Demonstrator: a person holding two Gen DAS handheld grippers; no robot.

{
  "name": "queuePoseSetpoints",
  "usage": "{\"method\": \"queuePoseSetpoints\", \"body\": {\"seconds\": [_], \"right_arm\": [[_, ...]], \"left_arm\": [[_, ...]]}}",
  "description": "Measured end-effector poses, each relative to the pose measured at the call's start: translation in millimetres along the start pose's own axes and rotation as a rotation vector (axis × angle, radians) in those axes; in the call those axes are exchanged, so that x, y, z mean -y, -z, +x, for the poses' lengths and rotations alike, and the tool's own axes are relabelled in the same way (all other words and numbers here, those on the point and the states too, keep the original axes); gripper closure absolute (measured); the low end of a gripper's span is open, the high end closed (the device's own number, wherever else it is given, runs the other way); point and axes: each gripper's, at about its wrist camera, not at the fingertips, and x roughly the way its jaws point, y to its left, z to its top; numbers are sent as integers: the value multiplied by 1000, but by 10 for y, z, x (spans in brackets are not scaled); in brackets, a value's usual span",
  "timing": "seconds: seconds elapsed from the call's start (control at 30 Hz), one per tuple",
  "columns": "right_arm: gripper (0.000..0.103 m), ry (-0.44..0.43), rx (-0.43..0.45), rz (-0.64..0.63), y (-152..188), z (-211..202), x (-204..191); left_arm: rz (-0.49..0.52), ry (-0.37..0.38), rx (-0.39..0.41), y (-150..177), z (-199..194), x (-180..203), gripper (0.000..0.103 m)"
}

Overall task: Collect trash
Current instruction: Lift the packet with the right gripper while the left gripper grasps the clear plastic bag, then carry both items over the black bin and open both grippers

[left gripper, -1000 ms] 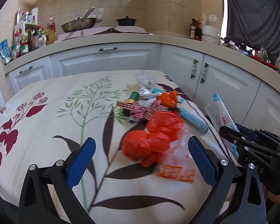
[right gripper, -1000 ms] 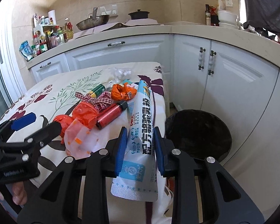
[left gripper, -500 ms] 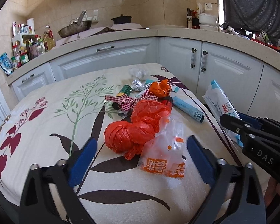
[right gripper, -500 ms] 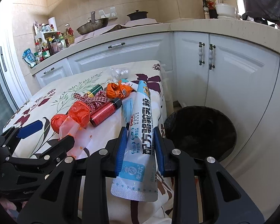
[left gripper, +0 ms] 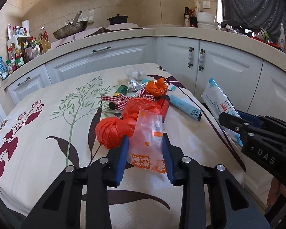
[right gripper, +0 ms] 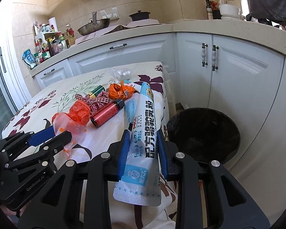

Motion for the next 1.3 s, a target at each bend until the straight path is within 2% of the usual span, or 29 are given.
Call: {"method": "queuePoseSetpoints", "body": {"seconds": [0.4,0.73,1.0,1.1,1.3], "right_arm": [[75,43,22,-13,-51,-94,-14],[75,100,59,-5,-221,-148,162],[75,171,102,9,-416,-88,529],[75,198,103,18,-474,-18,716],[75,238,95,37,-541,133,1050]], "left_arm": [[-28,18,58,-110,-133,-97,69],[-34,55,88,-342,-102,-34,70],[-34,101,86,-690,87,221,70],[-39,128,74,-814,204,358,70],[-17,136,52,-998,474,695,70]]}}
